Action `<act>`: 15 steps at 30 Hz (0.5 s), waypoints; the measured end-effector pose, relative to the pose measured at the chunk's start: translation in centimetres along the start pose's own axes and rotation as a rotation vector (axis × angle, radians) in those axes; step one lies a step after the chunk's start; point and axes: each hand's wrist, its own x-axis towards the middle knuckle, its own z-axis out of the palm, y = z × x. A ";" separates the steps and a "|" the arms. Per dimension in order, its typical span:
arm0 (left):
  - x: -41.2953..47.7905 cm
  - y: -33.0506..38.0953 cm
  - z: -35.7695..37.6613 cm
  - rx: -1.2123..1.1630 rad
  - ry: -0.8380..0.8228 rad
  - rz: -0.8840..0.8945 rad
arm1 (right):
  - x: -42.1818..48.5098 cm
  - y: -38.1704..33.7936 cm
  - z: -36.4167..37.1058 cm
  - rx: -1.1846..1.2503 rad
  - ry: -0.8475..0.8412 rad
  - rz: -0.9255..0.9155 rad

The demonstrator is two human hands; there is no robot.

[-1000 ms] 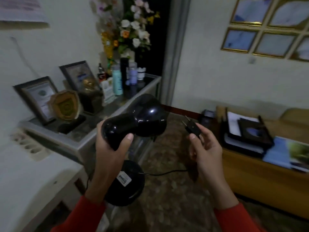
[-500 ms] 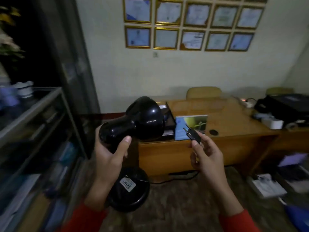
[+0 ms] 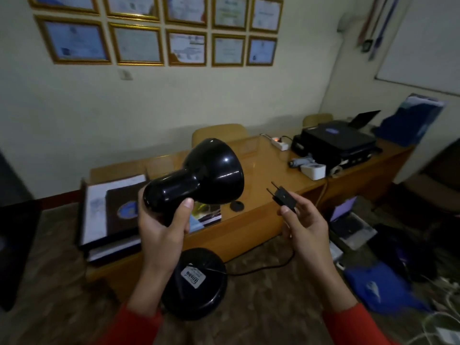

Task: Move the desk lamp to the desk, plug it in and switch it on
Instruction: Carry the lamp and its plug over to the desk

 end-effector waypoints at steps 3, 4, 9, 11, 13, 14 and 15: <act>4.2 -3.5 4.1 -0.010 -0.004 -0.041 | 5.2 1.2 -1.4 -0.025 0.051 0.010; 5.7 -4.6 5.5 -0.014 -0.001 -0.050 | 7.0 1.5 -1.8 -0.035 0.066 0.017; 12.7 -10.4 12.0 -0.058 -0.069 -0.071 | 15.5 2.9 -3.7 -0.076 0.147 0.034; 15.3 -12.4 14.7 -0.069 -0.113 -0.075 | 18.8 3.4 -4.6 -0.080 0.192 0.035; 17.7 -14.4 17.1 -0.068 -0.135 -0.085 | 21.9 4.1 -5.6 -0.076 0.227 0.041; 18.8 -15.5 18.3 -0.066 -0.137 -0.093 | 23.5 4.5 -6.2 -0.075 0.234 0.041; 19.8 -16.5 19.5 -0.062 -0.138 -0.100 | 25.0 4.9 -6.8 -0.078 0.237 0.043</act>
